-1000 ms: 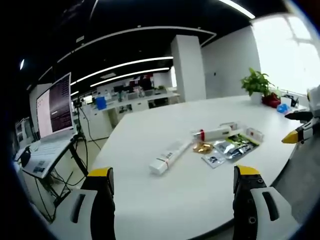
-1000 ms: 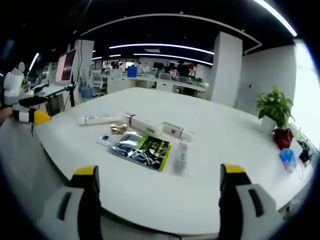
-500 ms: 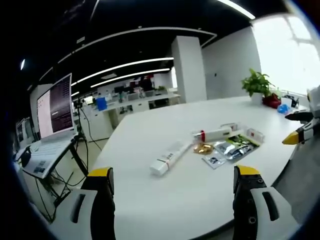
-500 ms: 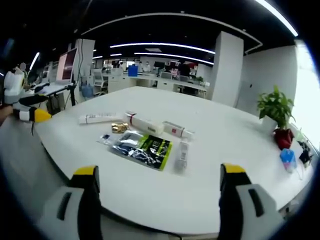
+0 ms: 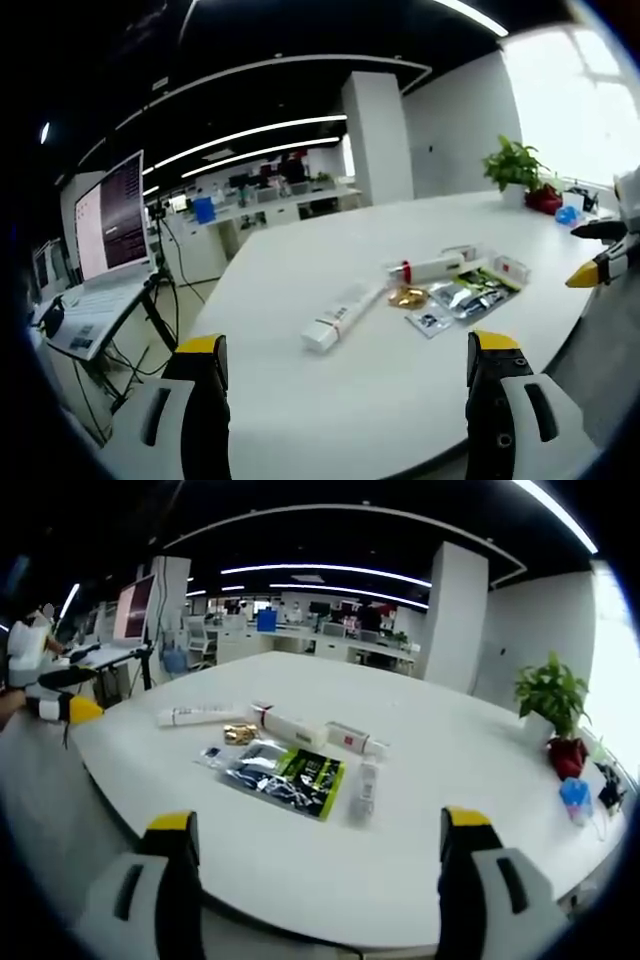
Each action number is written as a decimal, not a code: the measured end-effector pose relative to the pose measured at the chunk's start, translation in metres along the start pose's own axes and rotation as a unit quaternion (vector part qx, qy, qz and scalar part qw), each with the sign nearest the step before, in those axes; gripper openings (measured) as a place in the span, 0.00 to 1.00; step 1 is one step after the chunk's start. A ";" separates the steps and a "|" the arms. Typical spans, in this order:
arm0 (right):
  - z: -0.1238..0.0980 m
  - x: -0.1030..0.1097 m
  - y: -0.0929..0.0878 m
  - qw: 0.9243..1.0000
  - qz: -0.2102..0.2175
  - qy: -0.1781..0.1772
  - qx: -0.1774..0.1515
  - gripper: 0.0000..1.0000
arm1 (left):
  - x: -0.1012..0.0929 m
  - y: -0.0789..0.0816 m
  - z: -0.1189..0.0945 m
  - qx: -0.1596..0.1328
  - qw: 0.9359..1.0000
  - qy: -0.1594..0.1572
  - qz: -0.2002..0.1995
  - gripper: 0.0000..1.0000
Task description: Arrange the skincare products in the storage area until every visible bottle or jar stands upright without overlapping.
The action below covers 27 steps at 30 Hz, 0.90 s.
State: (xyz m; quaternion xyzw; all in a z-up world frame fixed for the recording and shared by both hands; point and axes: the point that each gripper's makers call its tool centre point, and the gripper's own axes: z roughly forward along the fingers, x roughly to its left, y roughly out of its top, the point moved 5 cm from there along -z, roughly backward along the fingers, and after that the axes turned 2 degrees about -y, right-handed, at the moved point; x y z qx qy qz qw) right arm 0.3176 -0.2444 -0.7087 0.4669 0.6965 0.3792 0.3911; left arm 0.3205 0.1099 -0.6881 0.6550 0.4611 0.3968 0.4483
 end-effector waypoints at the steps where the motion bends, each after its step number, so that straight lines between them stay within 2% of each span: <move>1: 0.000 0.000 0.000 1.000 0.000 -0.001 0.000 1.00 | 0.000 0.001 0.000 -0.001 1.000 0.001 0.002 0.97; 9: -0.001 0.001 0.000 1.000 -0.003 0.002 0.002 1.00 | -0.001 0.002 -0.002 0.002 1.000 -0.001 0.012 0.97; 12: -0.002 0.001 0.000 1.000 -0.005 0.001 0.004 1.00 | -0.001 0.000 -0.001 0.012 1.000 -0.002 0.016 0.97; 14: -0.002 0.001 0.000 1.000 -0.005 0.000 0.005 1.00 | -0.002 -0.003 0.000 0.029 0.999 -0.011 0.013 0.97; 17: -0.002 0.001 0.000 1.000 -0.003 0.002 0.006 1.00 | -0.001 -0.003 0.000 0.029 0.999 -0.012 0.013 0.97; 20: -0.002 0.004 -0.003 1.000 -0.006 0.015 0.020 1.00 | 0.001 -0.003 -0.001 0.031 0.999 -0.010 0.014 0.97; 27: -0.001 0.001 -0.001 1.000 -0.010 0.014 0.025 1.00 | 0.002 -0.005 0.002 0.052 0.998 -0.017 0.022 0.97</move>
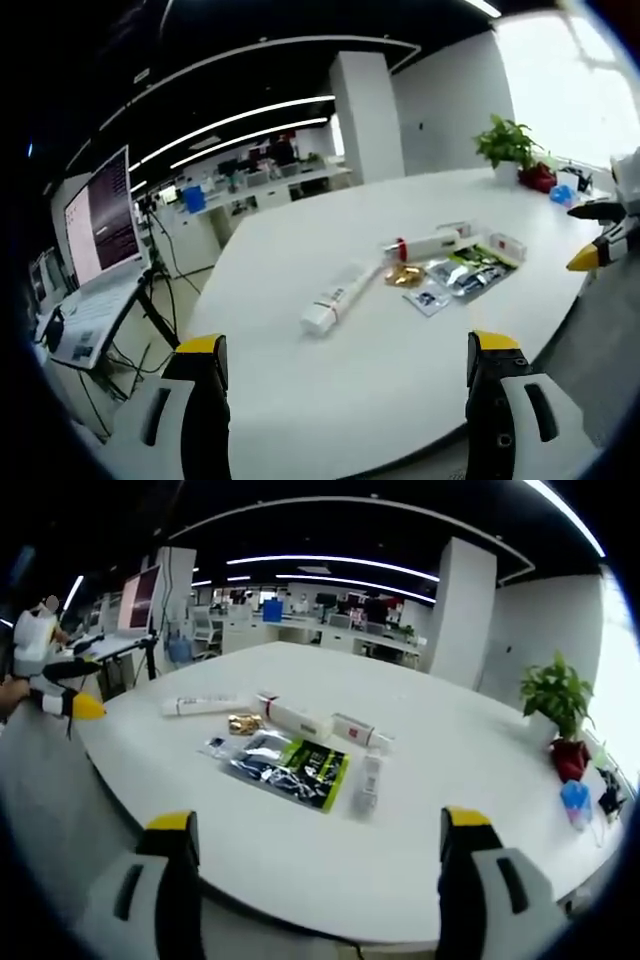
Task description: Arrange the skincare products in the storage area until every visible bottle or jar stands upright without overlapping.
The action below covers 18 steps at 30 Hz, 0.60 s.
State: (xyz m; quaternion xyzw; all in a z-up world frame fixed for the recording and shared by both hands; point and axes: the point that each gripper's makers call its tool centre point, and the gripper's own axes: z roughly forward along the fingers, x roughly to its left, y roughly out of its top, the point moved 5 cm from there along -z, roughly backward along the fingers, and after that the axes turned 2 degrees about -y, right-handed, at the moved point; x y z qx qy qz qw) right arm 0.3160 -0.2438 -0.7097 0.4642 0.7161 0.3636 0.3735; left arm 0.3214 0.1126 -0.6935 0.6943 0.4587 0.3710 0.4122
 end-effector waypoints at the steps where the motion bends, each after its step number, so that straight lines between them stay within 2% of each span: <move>1: 0.000 0.000 0.000 1.000 0.000 0.000 0.000 1.00 | 0.001 0.001 0.000 -0.002 1.000 0.001 0.001 0.97; 10: 0.002 -0.004 0.003 1.000 -0.012 0.013 0.014 1.00 | 0.006 0.009 0.001 -0.012 1.000 0.000 0.003 0.97; 18: 0.009 -0.008 0.015 0.999 -0.018 0.030 0.014 1.00 | 0.008 0.006 0.003 0.001 1.000 -0.005 0.012 0.97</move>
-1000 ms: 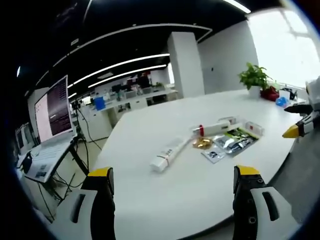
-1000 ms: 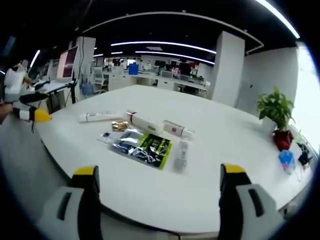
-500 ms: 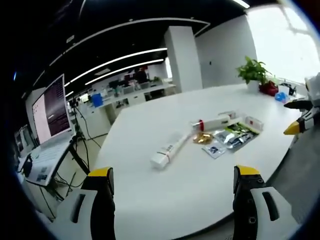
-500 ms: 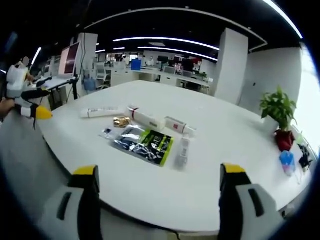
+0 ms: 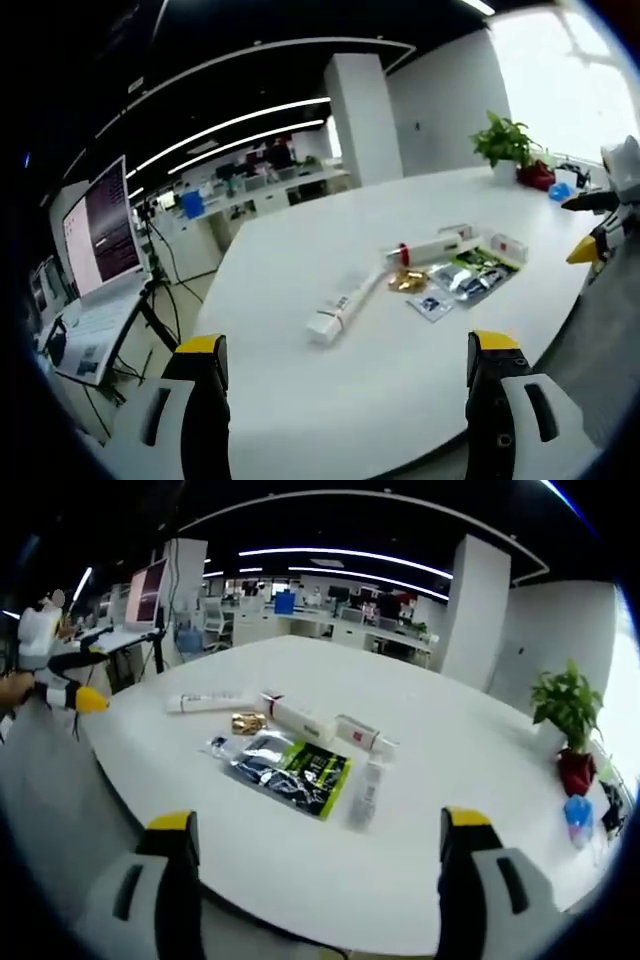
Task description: Arrange the skincare products in the storage area until every visible bottle or jar stands upright without overlapping.
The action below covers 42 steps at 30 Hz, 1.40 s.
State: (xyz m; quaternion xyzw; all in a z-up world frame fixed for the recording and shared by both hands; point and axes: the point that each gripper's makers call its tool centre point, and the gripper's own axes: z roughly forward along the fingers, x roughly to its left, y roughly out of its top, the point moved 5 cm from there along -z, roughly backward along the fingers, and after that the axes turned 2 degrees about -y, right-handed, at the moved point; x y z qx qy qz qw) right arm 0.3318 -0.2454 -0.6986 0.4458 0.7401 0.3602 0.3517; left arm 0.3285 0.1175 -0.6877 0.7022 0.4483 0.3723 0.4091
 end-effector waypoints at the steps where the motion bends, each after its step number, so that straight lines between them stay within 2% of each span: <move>1: 0.001 0.000 0.001 1.000 0.002 0.004 -0.001 1.00 | 0.000 0.000 0.000 0.001 1.000 -0.001 0.001 0.97; 6: 0.006 0.000 0.010 1.000 0.002 0.031 -0.002 1.00 | 0.000 0.002 0.003 -0.002 1.000 -0.007 0.001 0.97; 19: 0.028 -0.002 0.028 0.997 -0.056 0.054 0.022 1.00 | 0.002 0.006 0.010 0.005 1.000 -0.011 0.015 0.97; 23: 0.036 -0.003 0.035 0.995 -0.073 0.064 0.024 1.00 | 0.003 0.011 0.011 -0.005 1.000 -0.009 0.012 0.97; 42: 0.071 -0.009 0.064 0.986 -0.119 0.109 0.042 1.00 | 0.000 0.015 0.020 -0.006 1.000 -0.013 0.005 0.97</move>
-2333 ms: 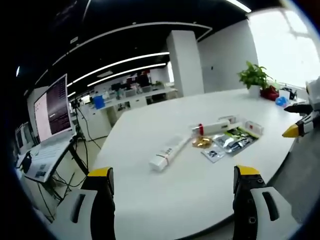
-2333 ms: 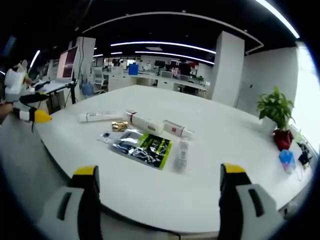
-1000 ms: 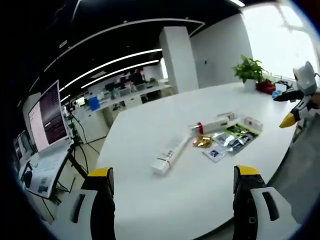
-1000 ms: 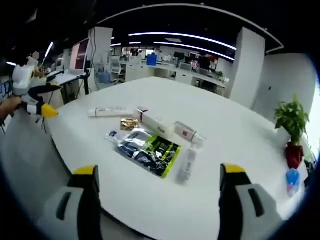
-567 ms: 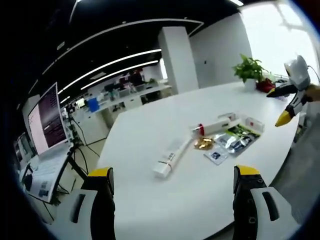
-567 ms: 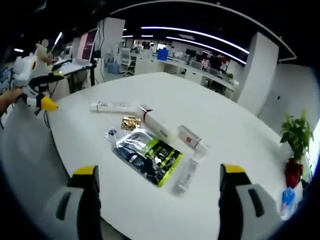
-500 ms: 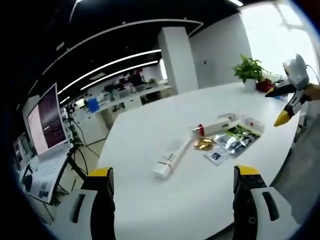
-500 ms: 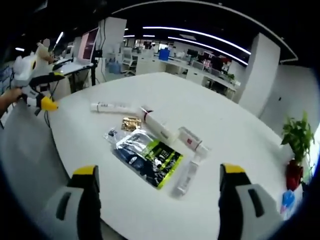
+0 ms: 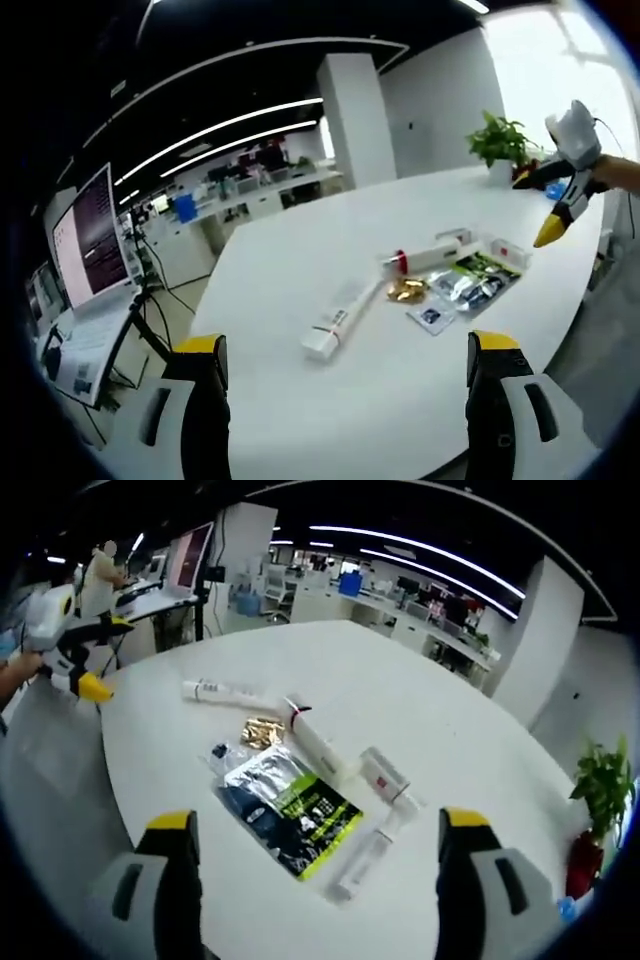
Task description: Arrange the skincare products in the storage area until every visible bottle or jar stands upright without overlapping.
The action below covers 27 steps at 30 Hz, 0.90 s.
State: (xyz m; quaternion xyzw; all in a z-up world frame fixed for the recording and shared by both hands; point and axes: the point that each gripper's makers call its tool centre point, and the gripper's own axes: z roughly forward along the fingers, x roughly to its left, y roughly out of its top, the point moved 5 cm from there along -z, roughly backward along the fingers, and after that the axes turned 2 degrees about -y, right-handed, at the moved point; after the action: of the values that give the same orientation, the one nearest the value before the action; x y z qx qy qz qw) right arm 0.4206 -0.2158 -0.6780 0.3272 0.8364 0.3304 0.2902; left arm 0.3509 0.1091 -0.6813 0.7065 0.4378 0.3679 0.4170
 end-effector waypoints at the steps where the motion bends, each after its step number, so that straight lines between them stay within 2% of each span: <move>1: 0.001 -0.001 0.001 1.000 -0.004 0.004 0.002 1.00 | 0.000 0.000 0.000 0.000 1.000 0.000 -0.001 0.97; 15: 0.031 -0.015 0.017 0.998 -0.048 0.034 0.033 1.00 | 0.002 0.001 0.004 0.003 1.000 0.000 -0.008 0.97; 20: 0.046 -0.017 0.024 0.995 -0.069 0.056 0.041 1.00 | 0.004 0.001 0.005 0.002 1.000 0.001 -0.008 0.97; 27: 0.064 -0.022 0.030 0.993 -0.077 0.069 0.055 1.00 | 0.006 0.001 0.005 0.001 1.000 0.004 -0.009 0.97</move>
State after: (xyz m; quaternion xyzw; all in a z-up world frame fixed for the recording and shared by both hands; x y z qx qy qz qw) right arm 0.4894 -0.1918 -0.6893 0.2537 0.8941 0.2824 0.2378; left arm 0.3581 0.1126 -0.6814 0.7014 0.4462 0.3668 0.4176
